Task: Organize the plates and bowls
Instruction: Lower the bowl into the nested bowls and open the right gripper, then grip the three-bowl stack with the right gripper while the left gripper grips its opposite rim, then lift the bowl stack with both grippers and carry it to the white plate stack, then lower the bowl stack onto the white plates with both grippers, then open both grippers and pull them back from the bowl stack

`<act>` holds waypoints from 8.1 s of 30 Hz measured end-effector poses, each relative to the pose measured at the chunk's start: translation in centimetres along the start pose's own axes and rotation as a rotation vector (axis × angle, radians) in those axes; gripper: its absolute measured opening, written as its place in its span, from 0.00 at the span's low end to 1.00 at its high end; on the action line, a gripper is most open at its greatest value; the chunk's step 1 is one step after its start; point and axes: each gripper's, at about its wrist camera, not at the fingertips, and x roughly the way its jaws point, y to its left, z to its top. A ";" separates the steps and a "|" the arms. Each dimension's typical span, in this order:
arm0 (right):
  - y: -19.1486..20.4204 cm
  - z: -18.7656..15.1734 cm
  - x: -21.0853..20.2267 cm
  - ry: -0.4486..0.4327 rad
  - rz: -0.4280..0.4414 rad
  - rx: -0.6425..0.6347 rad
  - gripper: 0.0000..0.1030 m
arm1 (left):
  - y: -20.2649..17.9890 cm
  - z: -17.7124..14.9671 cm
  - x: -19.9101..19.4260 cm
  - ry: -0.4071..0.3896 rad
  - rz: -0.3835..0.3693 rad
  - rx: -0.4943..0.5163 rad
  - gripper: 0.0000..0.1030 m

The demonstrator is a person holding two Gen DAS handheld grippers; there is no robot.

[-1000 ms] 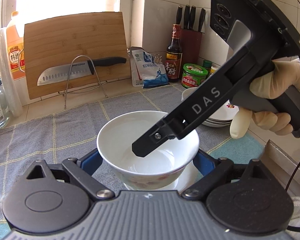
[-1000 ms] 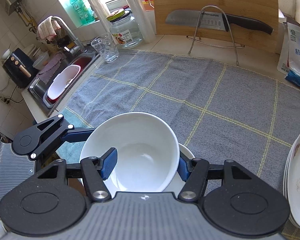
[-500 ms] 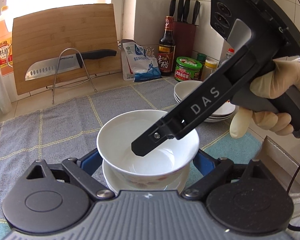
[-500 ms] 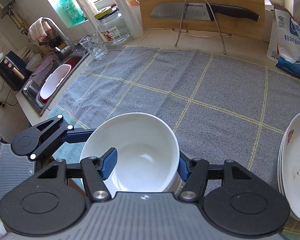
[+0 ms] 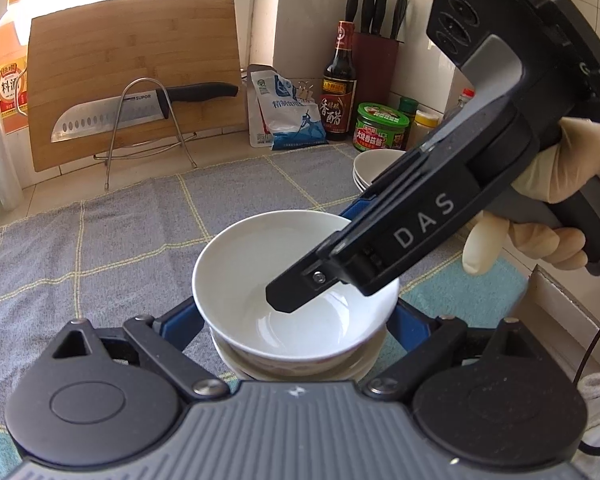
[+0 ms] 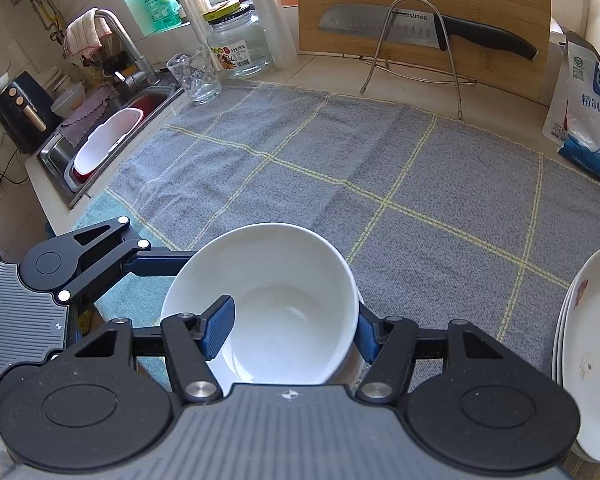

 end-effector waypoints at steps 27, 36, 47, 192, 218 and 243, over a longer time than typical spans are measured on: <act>0.5 -0.1 -3.5 -0.147 0.091 -0.033 0.95 | -0.1 -0.5 -0.4 0.018 -0.020 0.033 0.97; 0.6 -0.7 -2.0 -0.098 0.086 -0.043 0.96 | -0.1 -0.6 -1.3 -0.012 -0.012 0.058 0.98; 2.0 -1.5 -4.4 -0.106 -0.065 -0.196 1.00 | 1.1 -0.8 -2.6 -0.047 0.001 0.149 0.99; -23.2 -8.6 -9.5 -0.018 -0.087 -0.396 0.85 | -9.1 12.9 22.3 0.076 -0.437 0.596 0.83; -20.3 -10.8 -12.3 -0.057 -0.247 -0.307 1.00 | -9.4 10.7 15.9 -0.148 -0.203 0.407 0.99; -7.7 -13.0 -13.7 -0.306 -0.718 0.685 1.00 | -5.3 9.4 4.9 -0.126 0.131 0.087 0.99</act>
